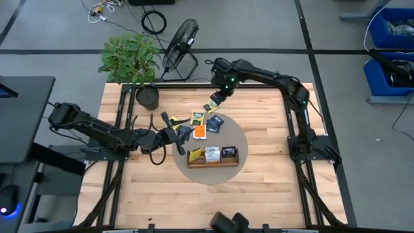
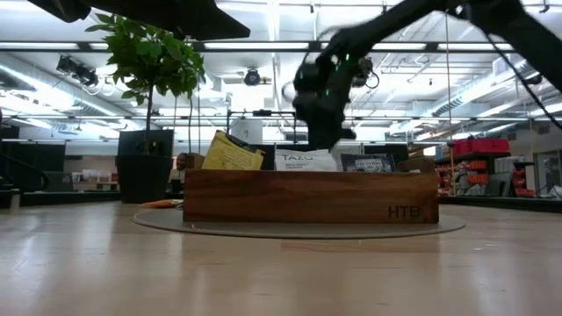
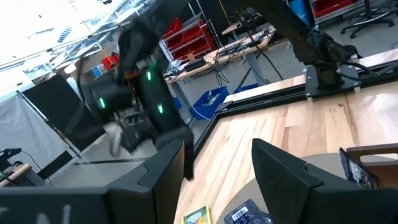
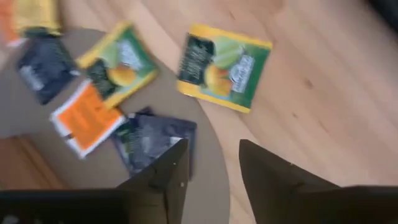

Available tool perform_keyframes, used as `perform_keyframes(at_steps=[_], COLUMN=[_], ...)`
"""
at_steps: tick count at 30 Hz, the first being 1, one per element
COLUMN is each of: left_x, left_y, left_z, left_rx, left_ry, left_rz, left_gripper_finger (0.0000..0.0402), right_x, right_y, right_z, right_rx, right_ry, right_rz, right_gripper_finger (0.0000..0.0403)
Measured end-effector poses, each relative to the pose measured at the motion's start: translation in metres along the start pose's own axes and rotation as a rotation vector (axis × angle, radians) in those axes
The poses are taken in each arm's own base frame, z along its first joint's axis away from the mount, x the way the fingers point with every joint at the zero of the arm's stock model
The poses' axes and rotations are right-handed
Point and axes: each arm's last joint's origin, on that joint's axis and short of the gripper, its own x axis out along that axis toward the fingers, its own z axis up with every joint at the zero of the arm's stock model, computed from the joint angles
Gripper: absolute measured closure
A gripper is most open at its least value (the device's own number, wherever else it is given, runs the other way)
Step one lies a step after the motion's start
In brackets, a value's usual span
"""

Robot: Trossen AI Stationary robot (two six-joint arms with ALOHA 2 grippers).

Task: Pick & Place Tea
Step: Put the yellow tea bag into the left section of the wooden organizer

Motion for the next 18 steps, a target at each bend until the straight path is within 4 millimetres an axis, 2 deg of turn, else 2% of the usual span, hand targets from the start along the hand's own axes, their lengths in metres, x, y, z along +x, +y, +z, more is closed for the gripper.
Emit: perform_keyframes(at_steps=[3, 6, 10, 13, 18], left_x=[0.001, 0.008, 0.018, 0.022, 0.026], left_y=[0.000, 0.001, 0.009, 0.018, 0.027], left_z=[0.001, 0.011, 0.023, 0.033, 0.031], left_rx=[-0.016, -0.007, 0.022, 0.014, -0.004], left_ry=[0.021, 0.113, 0.285, 0.332, 0.429], left_rz=[-0.008, -0.033, -0.044, -0.070, -0.212], left_gripper_finger=[0.0219, 0.0236, 0.0262, 0.0277, 0.0284], right_x=[-0.021, -0.039, -0.063, -0.080, -0.092], right_y=[0.023, 0.043, 0.072, 0.094, 0.119], right_z=[-0.007, -0.016, -0.031, -0.047, -0.078], right_rx=[-0.077, -0.159, -0.282, -0.350, -0.455], right_ry=[-0.043, -0.076, -0.145, -0.206, -0.313], right_rz=[-0.008, -0.031, -0.089, -0.129, -0.169], right_gripper_finger=[0.0256, 0.0252, 0.0247, 0.0248, 0.0250])
